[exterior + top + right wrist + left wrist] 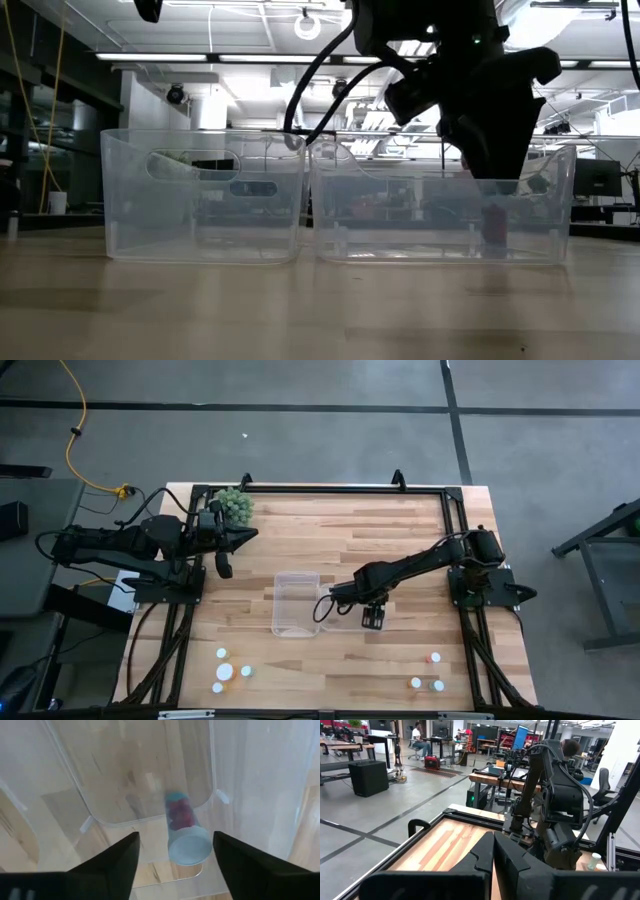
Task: Pick and place medicine bottles into bin by pill shape (circle, oval)
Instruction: Put the top right blue pill bottle into the right transparent bin, then put the large orange pill bottle into the right transparent bin
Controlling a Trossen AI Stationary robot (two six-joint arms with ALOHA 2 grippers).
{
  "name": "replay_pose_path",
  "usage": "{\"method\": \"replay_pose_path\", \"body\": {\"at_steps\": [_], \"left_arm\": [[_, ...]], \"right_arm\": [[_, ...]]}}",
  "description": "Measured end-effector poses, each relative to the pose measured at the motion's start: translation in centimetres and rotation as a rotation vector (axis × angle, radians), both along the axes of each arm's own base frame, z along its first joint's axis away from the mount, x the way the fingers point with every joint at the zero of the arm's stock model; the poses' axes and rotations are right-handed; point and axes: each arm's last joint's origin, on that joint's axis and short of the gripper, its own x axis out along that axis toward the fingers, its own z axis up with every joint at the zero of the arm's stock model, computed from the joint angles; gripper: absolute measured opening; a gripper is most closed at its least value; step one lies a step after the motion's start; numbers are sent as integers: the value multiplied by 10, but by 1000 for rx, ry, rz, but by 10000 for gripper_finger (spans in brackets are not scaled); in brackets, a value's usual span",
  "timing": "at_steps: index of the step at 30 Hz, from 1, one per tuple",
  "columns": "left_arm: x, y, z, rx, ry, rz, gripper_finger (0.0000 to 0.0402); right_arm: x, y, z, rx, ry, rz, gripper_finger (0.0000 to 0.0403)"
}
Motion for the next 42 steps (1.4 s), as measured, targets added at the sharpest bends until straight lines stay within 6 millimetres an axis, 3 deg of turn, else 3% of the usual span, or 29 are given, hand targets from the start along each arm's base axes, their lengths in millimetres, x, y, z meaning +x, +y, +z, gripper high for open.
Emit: {"method": "replay_pose_path", "body": {"at_steps": [6, 12, 17, 24, 31, 36, 42], "left_arm": [[0, 0, 0, 0, 0, 0, 1], [0, 0, 0, 0, 0, 0, 1], [0, 0, 0, 0, 1, 0, 1], [0, 0, 0, -1, 1, 0, 1], [0, 0, 0, -1, 1, -4, 1], [0, 0, 0, -1, 1, -11, 3], [1, 0, -1, -1, 12, -11, 27]], "right_arm": [[-2, 0, 19, 37, -99, 19, 276], [-13, -4, 69, 24, -358, 34, 277], [-41, -11, 103, -22, -659, -92, 277], [-86, -15, 97, 35, -1144, -317, 277], [-98, -23, 105, -42, -1607, -265, 277], [-99, -25, 115, -158, -1725, -152, 277], [-98, -25, 119, -193, -1725, -122, 277]]}}
